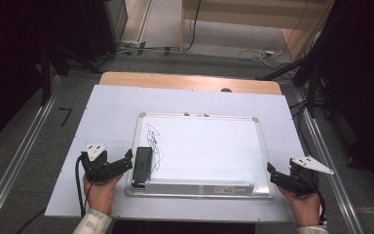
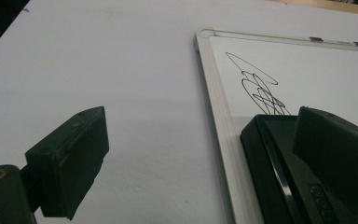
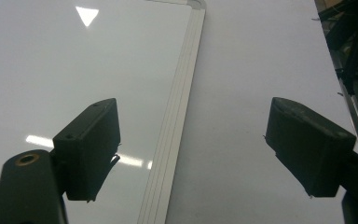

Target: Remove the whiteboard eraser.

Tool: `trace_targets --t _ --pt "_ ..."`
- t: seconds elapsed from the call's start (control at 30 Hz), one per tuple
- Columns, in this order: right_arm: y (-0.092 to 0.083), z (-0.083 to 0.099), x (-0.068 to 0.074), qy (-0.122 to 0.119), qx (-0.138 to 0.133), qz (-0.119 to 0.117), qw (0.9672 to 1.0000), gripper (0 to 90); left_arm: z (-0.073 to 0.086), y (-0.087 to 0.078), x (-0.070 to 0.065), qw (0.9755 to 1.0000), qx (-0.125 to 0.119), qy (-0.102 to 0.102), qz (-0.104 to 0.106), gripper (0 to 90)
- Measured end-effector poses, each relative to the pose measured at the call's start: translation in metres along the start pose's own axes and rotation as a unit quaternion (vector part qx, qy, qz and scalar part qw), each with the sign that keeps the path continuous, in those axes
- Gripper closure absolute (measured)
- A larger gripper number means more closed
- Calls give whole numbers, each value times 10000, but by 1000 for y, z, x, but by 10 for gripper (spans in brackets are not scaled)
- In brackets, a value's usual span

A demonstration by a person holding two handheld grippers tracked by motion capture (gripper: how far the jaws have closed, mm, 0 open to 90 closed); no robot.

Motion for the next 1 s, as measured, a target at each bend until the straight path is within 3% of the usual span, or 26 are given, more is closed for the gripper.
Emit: trace_targets --t 0.33,0.57,0.67,0.9,1.0 --pt "0 0 0 -10 0 -4 10000 163 3 8 -16 9998 117 16 138 47" --pt "0 0 0 -15 -6 -16 10000 163 7 18 -34 9990 320 139 281 67" --pt "0 -1 0 -6 -15 -19 10000 163 11 23 -43 9980 443 285 336 93" --pt "-1 -1 0 -3 -27 -27 10000 163 15 29 -52 9967 611 388 373 139" --pt "0 -1 0 -18 -27 -28 10000 163 20 33 -57 9948 798 514 376 147"
Point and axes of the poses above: each handheld gripper's, and its own axes: y roughly forward along the jaws, z roughly out of its underside, x roughly to its left, the point moved 6 cm from there along y, roughly forward along the jaws, and after that the axes turned 2 degrees about z, right-handed, at the moved point
